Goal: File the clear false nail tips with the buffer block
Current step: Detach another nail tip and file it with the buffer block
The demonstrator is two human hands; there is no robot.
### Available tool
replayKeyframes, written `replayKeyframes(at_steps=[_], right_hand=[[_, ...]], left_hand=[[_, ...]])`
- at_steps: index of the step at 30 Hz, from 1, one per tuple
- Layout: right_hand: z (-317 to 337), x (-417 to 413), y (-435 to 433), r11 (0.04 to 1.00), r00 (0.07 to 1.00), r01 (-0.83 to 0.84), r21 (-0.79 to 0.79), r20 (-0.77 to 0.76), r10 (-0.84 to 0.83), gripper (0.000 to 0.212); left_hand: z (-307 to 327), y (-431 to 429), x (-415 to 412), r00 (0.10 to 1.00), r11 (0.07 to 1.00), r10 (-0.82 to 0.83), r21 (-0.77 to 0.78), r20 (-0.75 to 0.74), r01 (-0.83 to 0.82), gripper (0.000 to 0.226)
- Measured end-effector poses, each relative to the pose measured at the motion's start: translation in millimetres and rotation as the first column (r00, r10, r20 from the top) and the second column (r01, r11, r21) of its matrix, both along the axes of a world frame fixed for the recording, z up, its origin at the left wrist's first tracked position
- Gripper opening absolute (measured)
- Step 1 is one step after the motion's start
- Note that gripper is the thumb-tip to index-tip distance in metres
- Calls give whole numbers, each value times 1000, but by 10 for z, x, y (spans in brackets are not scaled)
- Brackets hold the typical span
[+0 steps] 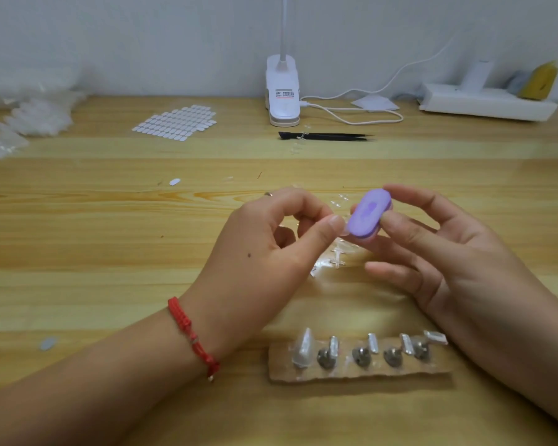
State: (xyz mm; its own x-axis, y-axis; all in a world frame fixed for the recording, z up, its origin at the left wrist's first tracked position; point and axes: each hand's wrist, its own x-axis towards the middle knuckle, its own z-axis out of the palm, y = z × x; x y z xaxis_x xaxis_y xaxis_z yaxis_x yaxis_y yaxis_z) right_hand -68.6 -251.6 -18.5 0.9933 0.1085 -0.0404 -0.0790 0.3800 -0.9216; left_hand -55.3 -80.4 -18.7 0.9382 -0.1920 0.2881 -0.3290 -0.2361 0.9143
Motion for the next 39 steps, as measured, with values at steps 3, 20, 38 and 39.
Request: replayKeyframes(at_steps=[3, 20, 38, 39], right_hand=[[-1, -11, 12, 998, 998, -49, -40, 33, 50, 34], [-21, -20, 27, 993, 995, -39, -115, 81, 49, 31], [-2, 4, 3, 996, 998, -49, -77, 44, 52, 28], [4, 16, -13, 999, 999, -32, -18, 11, 32, 29]], left_hand=[[4, -4, -1, 999, 999, 29, -24, 18, -29, 15], [-19, 10, 16, 998, 999, 46, 14, 48, -47, 13], [-28, -2, 18, 997, 996, 60, 62, 44, -63, 12], [-26, -3, 16, 998, 996, 55, 66, 43, -58, 12]])
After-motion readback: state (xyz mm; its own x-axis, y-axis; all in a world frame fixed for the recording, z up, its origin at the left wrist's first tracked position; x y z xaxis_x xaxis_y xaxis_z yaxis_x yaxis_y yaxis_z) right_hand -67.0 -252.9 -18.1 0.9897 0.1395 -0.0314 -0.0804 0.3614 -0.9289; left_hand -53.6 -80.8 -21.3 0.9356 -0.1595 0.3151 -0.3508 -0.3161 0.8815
